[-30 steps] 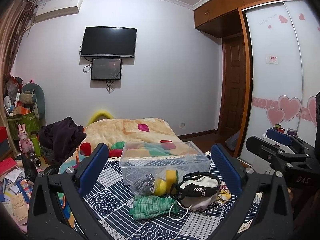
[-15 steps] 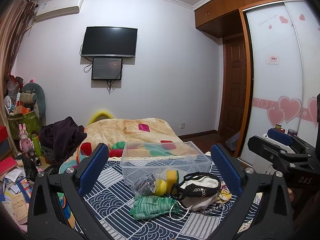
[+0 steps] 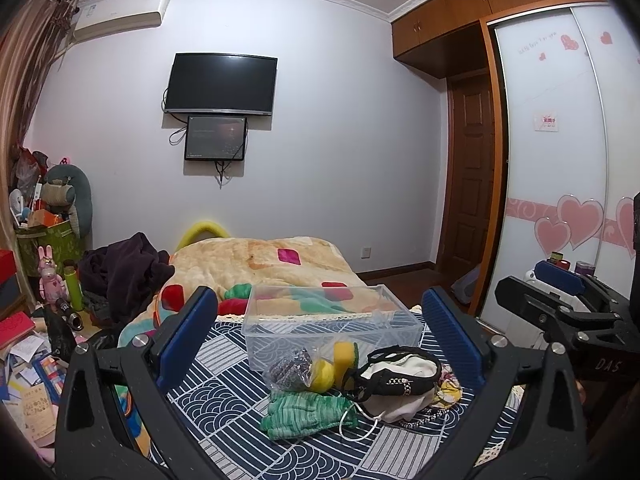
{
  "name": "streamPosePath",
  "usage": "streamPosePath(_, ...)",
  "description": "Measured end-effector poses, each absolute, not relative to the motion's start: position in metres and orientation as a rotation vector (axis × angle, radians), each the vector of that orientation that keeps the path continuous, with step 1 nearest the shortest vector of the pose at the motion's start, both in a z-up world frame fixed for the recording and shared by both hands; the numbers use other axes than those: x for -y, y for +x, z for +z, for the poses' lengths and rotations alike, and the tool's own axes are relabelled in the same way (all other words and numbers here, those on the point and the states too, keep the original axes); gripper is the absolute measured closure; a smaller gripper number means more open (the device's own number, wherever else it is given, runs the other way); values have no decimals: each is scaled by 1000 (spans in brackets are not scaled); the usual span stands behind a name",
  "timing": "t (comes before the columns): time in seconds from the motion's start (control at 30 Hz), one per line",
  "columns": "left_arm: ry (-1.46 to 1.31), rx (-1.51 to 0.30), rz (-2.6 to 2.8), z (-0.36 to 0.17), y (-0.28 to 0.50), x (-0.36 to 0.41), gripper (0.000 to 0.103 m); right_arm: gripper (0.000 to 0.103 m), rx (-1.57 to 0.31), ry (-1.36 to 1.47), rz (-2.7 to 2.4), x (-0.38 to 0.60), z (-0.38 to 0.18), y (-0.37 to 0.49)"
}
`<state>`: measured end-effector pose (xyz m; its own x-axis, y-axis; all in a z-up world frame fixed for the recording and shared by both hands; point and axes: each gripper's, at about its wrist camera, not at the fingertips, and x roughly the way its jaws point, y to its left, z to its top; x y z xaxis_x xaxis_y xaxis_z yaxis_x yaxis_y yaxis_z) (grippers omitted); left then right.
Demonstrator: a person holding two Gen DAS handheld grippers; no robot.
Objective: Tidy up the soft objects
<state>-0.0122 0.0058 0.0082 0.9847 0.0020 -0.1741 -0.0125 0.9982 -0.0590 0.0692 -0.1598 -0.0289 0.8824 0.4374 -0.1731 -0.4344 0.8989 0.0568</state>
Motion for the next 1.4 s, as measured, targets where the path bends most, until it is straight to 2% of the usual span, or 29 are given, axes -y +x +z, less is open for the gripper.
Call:
streamPosePath(1.0,-61,-181,5,6,-11,-4,0,0,-182,15,455,158,-28,69)
streamPosePath(1.27,-63,-284,-12,-19,19,-7,0,0,-262,11,457,156,-41,87)
streamPosePath(1.3,-64,-299,-10,-25,24,-7,1,0,-284,15,459,156,-46,93)
streamPosePath(1.4,-80,-360,-20,-39,39,-10,18,0,-349,28,476,157,-59,106)
